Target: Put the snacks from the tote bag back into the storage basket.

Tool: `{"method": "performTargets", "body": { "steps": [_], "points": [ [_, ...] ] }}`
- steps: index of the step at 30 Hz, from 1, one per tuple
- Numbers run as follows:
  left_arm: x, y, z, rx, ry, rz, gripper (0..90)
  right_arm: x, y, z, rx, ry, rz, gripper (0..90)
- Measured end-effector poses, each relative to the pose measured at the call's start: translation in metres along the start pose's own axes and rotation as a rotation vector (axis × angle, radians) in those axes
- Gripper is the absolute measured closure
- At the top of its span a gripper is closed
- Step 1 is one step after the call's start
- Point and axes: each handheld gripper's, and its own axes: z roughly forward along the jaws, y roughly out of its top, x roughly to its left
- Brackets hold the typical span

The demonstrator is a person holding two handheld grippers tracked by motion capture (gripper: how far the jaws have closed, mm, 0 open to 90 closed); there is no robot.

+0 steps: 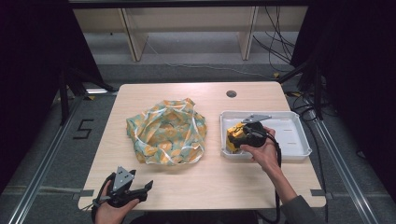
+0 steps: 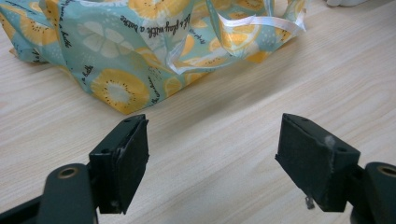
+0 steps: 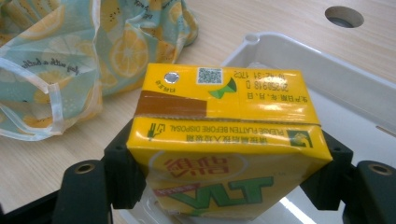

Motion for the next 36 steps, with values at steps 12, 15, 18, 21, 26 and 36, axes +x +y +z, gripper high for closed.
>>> {"method": "performTargets", "body": {
  "steps": [12,15,18,21,26,36],
  "points": [
    [0.000,0.000,0.000,0.001,0.004,0.001,24.4,0.010,-0.003,-0.003,0.007,-0.028,0.012,30.2],
    [0.000,0.000,0.000,0.000,0.001,0.002,24.4,0.011,-0.006,0.000,-0.029,-0.050,-0.037,30.2],
    [0.000,0.000,0.000,-0.003,-0.003,0.002,24.4,0.015,-0.007,-0.001,-0.025,-0.057,-0.018,30.0],
    [0.000,0.000,0.000,-0.001,-0.002,0.003,24.4,0.015,-0.007,-0.002,-0.020,-0.057,-0.025,30.0],
    [0.000,0.000,0.000,-0.002,-0.002,0.002,24.4,0.016,-0.011,-0.002,-0.039,-0.067,-0.004,29.7],
    [0.001,0.000,0.001,0.005,0.001,0.002,24.4,0.015,-0.011,-0.008,-0.059,-0.034,0.064,25.1]
  ]
}}
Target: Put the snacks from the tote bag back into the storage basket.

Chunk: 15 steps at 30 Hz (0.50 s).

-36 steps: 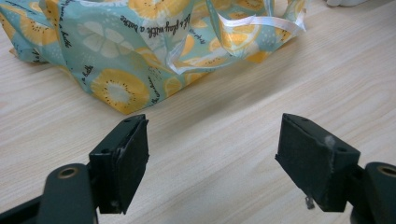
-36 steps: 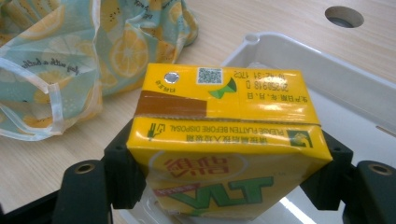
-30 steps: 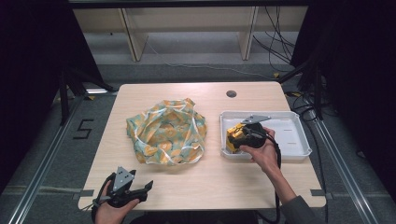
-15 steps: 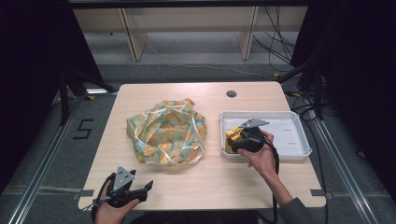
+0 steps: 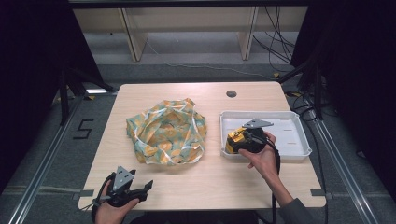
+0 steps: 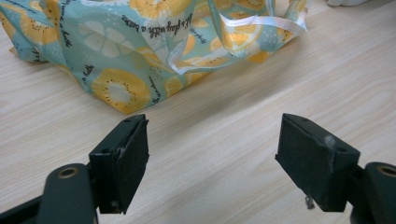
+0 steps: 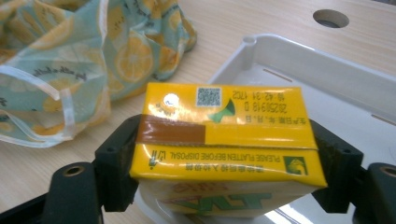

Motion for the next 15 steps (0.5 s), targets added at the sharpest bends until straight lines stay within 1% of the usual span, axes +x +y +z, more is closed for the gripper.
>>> {"method": "performTargets", "body": {
  "steps": [1,2,3,4,5,6,7,8,9,10,11,12,13,14,15],
  "points": [
    [0.000,0.000,0.001,-0.003,-0.001,-0.005,24.4,-0.001,0.000,0.000,-0.020,0.000,-0.007,24.0],
    [-0.001,0.001,0.001,-0.003,0.002,-0.005,24.4,-0.004,0.001,-0.002,-0.023,0.007,-0.023,22.6],
    [-0.001,0.001,0.001,0.006,0.003,0.007,24.4,-0.003,0.001,-0.002,-0.035,0.011,-0.008,22.0],
    [-0.002,0.001,0.002,-0.003,0.003,-0.001,24.4,-0.005,0.002,-0.005,-0.019,0.009,-0.018,21.3],
    [-0.001,0.001,0.002,0.015,-0.003,0.000,24.4,-0.006,0.001,-0.005,-0.032,0.011,-0.028,20.7],
    [-0.002,0.000,0.004,0.009,-0.002,-0.003,24.4,-0.006,0.001,-0.007,-0.034,0.016,-0.005,20.3],
    [0.000,0.000,0.002,0.034,0.001,0.022,24.4,-0.007,0.001,-0.008,-0.023,0.020,-0.021,20.1],
    [-0.001,0.000,0.003,0.014,0.004,0.002,24.4,-0.006,0.001,-0.010,-0.019,0.028,-0.003,20.1],
    [-0.001,0.000,0.003,0.002,-0.001,-0.008,24.4,-0.008,0.001,-0.010,-0.033,0.027,-0.024,20.1],
    [-0.001,0.000,0.003,-0.001,0.000,-0.009,24.4,-0.008,0.002,-0.013,-0.034,0.034,-0.016,20.0],
    [-0.001,0.000,0.003,-0.004,-0.001,-0.011,24.4,-0.008,0.002,-0.014,-0.034,0.031,-0.010,19.7],
    [0.000,0.000,0.002,0.005,0.000,0.000,24.4,-0.009,0.002,-0.016,-0.047,0.039,-0.011,19.2],
    [-0.001,0.000,0.001,0.008,0.005,0.008,24.4,-0.009,0.003,-0.018,-0.041,0.031,-0.013,18.9],
    [-0.001,0.000,0.001,0.006,0.004,0.010,24.4,-0.008,0.002,-0.020,-0.053,0.031,0.011,18.9],
    [-0.002,0.000,0.002,-0.004,-0.001,-0.006,24.4,-0.011,0.002,-0.022,-0.055,0.040,-0.008,18.9]
  ]
}}
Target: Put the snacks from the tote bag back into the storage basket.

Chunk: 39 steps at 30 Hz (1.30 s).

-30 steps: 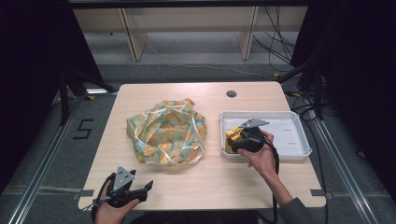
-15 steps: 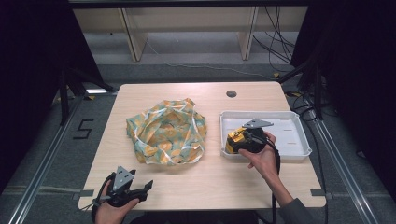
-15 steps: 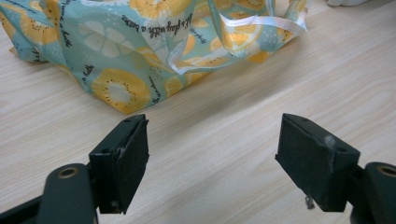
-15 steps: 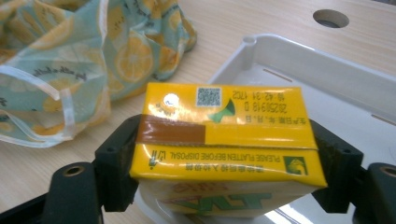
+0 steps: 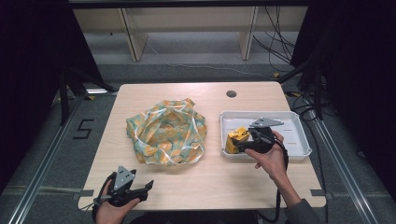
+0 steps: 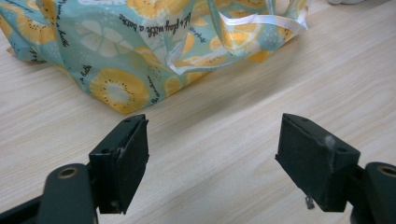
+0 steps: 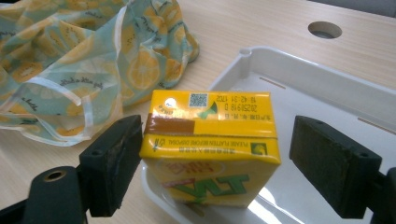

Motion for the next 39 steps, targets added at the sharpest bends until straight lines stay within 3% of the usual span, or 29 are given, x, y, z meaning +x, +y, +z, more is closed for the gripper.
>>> {"method": "performTargets", "body": {
  "steps": [5,6,13,19,22,23,28,30,31,32,35,39],
  "points": [
    [0.001,0.000,-0.001,0.005,0.000,0.008,24.4,0.002,-0.003,-0.012,0.000,0.001,0.029,19.9],
    [0.001,0.000,-0.001,0.002,-0.003,0.009,24.4,0.000,-0.004,-0.014,-0.005,0.012,-0.001,20.3],
    [0.001,-0.001,-0.001,0.003,-0.001,0.018,24.4,0.000,-0.013,-0.031,-0.017,0.035,-0.001,22.5],
    [0.001,-0.001,0.000,0.002,-0.006,0.013,24.4,0.006,-0.023,-0.036,-0.013,0.049,0.002,24.1],
    [0.001,-0.001,-0.001,0.004,-0.006,0.017,24.4,0.006,-0.026,-0.036,-0.005,0.064,-0.025,24.6],
    [0.001,-0.001,0.000,0.001,-0.006,0.013,24.4,0.008,-0.028,-0.037,-0.002,0.053,-0.004,24.7],
    [0.001,-0.001,0.000,0.003,-0.007,0.016,24.4,0.007,-0.033,-0.035,0.006,0.064,-0.041,28.1],
    [0.002,-0.001,-0.002,0.027,-0.005,0.042,24.4,0.007,-0.034,-0.035,0.010,0.083,-0.043,32.6],
    [0.000,-0.001,-0.001,0.006,-0.005,0.015,24.4,0.008,-0.034,-0.036,0.016,0.075,-0.047,38.1],
    [0.001,-0.001,-0.001,0.003,-0.006,0.034,24.4,0.009,-0.035,-0.036,0.004,0.077,-0.043,42.8],
    [0.000,-0.001,0.001,0.000,-0.008,0.006,24.4,0.010,-0.035,-0.036,0.006,0.091,-0.070,63.2],
    [0.000,-0.001,0.000,0.013,-0.007,0.020,24.4,0.013,-0.035,-0.034,0.015,0.111,-0.103,81.7]
  ]
}}
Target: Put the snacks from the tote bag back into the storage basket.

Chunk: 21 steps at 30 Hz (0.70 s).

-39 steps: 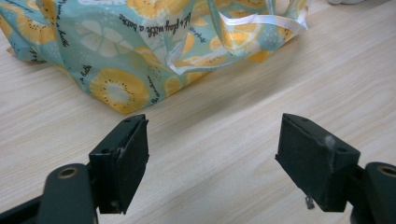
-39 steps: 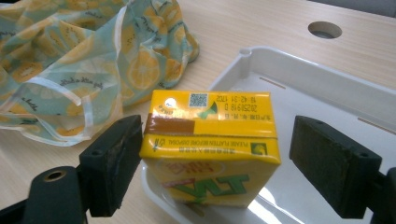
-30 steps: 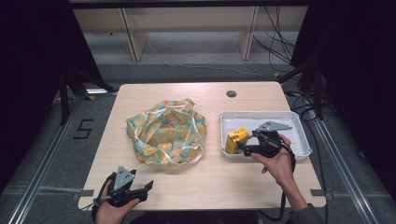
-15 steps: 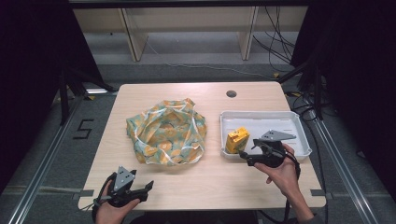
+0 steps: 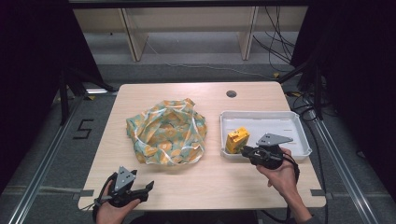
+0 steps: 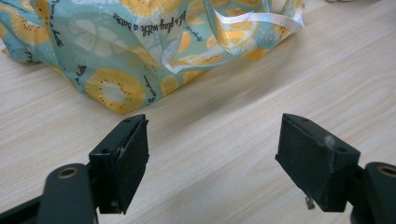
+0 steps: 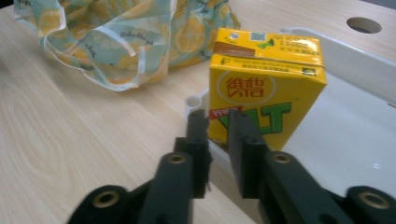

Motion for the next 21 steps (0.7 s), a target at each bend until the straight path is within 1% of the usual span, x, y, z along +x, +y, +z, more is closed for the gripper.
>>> {"method": "performTargets", "body": {
  "steps": [1,2,3,4,5,6,7,9,10,11,12,13,14,15,16,17,18,19,20,21],
  "points": [
    [0.000,0.000,0.000,0.000,0.000,0.000,24.4,0.000,0.000,0.001,-0.008,-0.009,-0.030,85.4],
    [0.000,0.000,0.000,0.000,0.000,-0.001,24.4,0.004,0.000,0.002,0.005,-0.007,0.000,87.5],
    [0.000,0.000,0.000,0.000,0.000,-0.001,24.4,0.001,0.001,0.004,-0.008,-0.006,-0.049,89.0],
    [0.000,0.000,0.000,0.000,0.000,-0.002,24.4,0.002,0.001,0.006,-0.002,-0.002,-0.057,90.0],
    [0.000,0.000,0.000,-0.001,-0.001,-0.002,24.4,0.003,0.002,0.007,0.000,-0.003,-0.065,90.0],
    [0.000,0.000,0.000,-0.001,0.000,-0.002,24.4,0.004,0.003,0.008,0.015,0.003,-0.069,90.0],
    [0.000,0.000,0.000,-0.001,0.000,-0.002,24.4,0.007,0.003,0.009,0.016,0.000,-0.050,90.0],
    [0.000,0.000,0.000,0.000,0.000,-0.002,24.4,0.006,0.004,0.011,0.011,-0.010,-0.084,90.0],
    [0.000,0.000,0.000,-0.001,0.000,-0.001,24.4,0.007,0.005,0.011,0.029,-0.001,-0.076,90.0],
    [0.000,0.000,0.000,-0.001,0.002,-0.002,24.4,0.009,0.004,0.012,0.025,-0.003,-0.056,90.0],
    [0.000,0.000,0.000,-0.001,0.002,0.001,24.4,0.007,0.005,0.013,0.022,-0.004,-0.085,90.0],
    [0.000,0.000,0.000,-0.001,0.001,0.000,24.4,0.007,0.005,0.014,0.030,-0.002,-0.083,90.0],
    [-0.001,0.000,0.000,-0.001,0.001,0.000,24.4,0.007,0.005,0.016,0.019,-0.014,-0.090,90.0],
    [-0.001,0.000,0.001,-0.003,-0.001,-0.005,24.4,0.006,0.005,0.016,0.027,-0.005,-0.088,90.0],
    [-0.001,0.000,0.001,-0.002,0.000,0.002,24.4,0.007,0.005,0.018,0.033,-0.002,-0.087,90.0],
    [0.000,0.000,0.000,-0.001,0.002,0.014,24.4,0.006,0.006,0.018,0.035,-0.011,-0.085,90.0],
    [0.000,0.000,0.001,-0.001,0.002,0.012,24.4,0.006,0.006,0.019,0.027,-0.015,-0.093,90.0],
    [-0.001,0.000,0.001,0.000,0.002,-0.001,24.4,0.006,0.006,0.020,0.027,-0.016,-0.095,90.0],
    [-0.001,0.000,0.001,0.001,0.001,0.000,24.4,0.007,0.007,0.021,0.036,-0.019,-0.089,90.0],
    [-0.001,0.000,0.001,0.000,-0.001,0.000,24.4,0.006,0.007,0.022,0.043,-0.014,-0.094,90.0]
  ]
}}
